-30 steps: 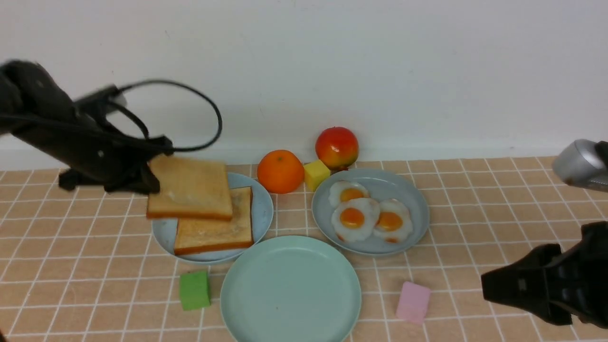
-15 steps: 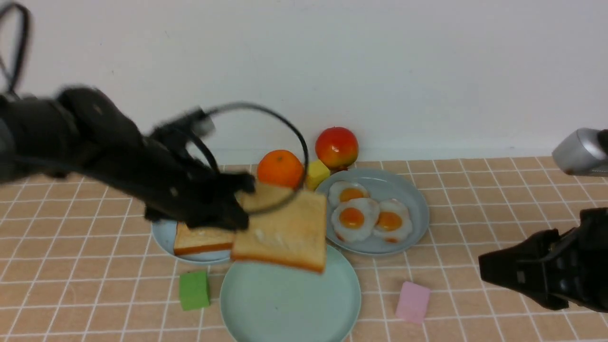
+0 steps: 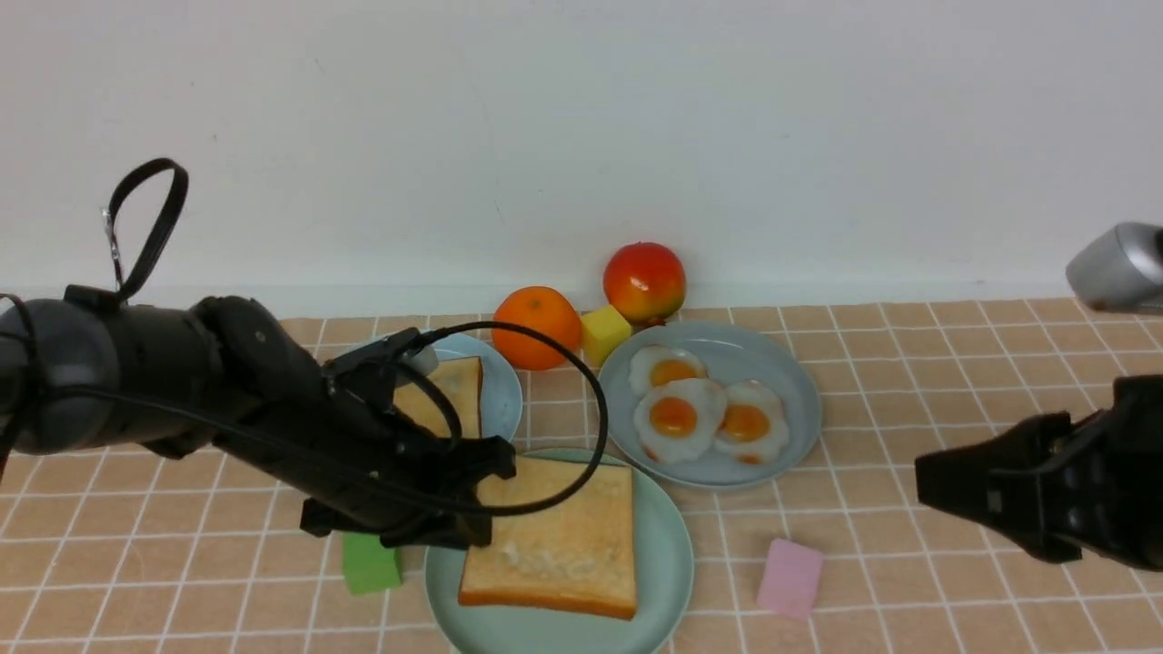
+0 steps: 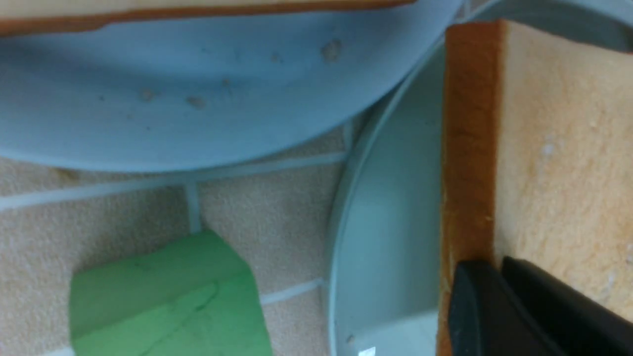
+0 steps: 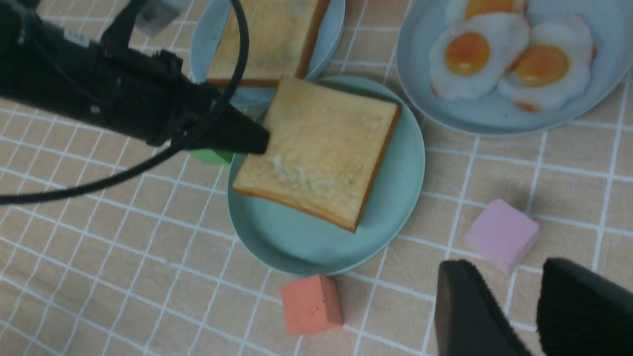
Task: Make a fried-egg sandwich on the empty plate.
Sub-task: Use the left arm to put a slice of bread into the empty plate in the middle, then use the right arm to grab a fried egg
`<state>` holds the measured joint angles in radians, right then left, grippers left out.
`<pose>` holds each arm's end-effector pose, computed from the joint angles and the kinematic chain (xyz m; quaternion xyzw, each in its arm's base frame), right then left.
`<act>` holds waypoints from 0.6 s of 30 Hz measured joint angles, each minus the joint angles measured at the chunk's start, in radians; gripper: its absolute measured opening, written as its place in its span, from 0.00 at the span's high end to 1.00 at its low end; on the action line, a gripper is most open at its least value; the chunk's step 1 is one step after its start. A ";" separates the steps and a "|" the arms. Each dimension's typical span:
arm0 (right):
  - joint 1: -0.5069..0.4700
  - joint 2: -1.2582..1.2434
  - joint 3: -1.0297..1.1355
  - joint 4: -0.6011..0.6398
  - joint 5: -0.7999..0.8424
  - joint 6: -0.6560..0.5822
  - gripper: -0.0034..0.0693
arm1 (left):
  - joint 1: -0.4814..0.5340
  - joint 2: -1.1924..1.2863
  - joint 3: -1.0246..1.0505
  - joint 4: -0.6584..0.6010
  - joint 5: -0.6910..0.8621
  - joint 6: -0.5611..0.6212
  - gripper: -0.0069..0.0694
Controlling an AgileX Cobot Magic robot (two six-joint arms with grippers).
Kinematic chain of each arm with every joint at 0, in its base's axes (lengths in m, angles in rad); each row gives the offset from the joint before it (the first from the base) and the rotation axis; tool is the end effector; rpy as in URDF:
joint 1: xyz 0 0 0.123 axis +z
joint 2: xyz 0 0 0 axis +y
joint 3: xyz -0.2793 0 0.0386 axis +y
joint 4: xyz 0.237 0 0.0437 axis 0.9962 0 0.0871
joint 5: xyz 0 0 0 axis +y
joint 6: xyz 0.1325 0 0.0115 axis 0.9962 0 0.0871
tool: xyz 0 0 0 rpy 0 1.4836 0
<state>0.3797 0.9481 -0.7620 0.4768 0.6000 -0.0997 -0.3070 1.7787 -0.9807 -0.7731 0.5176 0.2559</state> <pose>0.1842 0.1106 0.2942 -0.0922 0.8842 0.2584 0.3780 0.3187 -0.1493 0.1380 -0.0261 0.9576 -0.2436 0.1516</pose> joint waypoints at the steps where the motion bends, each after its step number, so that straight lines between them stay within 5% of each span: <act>1: 0.000 0.000 0.000 0.000 -0.002 0.000 0.62 | 0.000 0.000 0.000 0.000 0.000 0.000 0.83; 11: -0.021 0.112 -0.236 -0.111 0.149 0.036 0.62 | 0.000 -0.021 -0.007 0.041 0.088 -0.003 0.48; 18: -0.048 0.349 -0.476 -0.129 0.246 0.054 0.62 | 0.000 -0.151 -0.123 0.184 0.208 -0.031 0.40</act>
<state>0.3312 1.2966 -1.2380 0.3475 0.8458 -0.0456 -0.3070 1.6275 -1.1034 -0.5894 0.7257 0.2246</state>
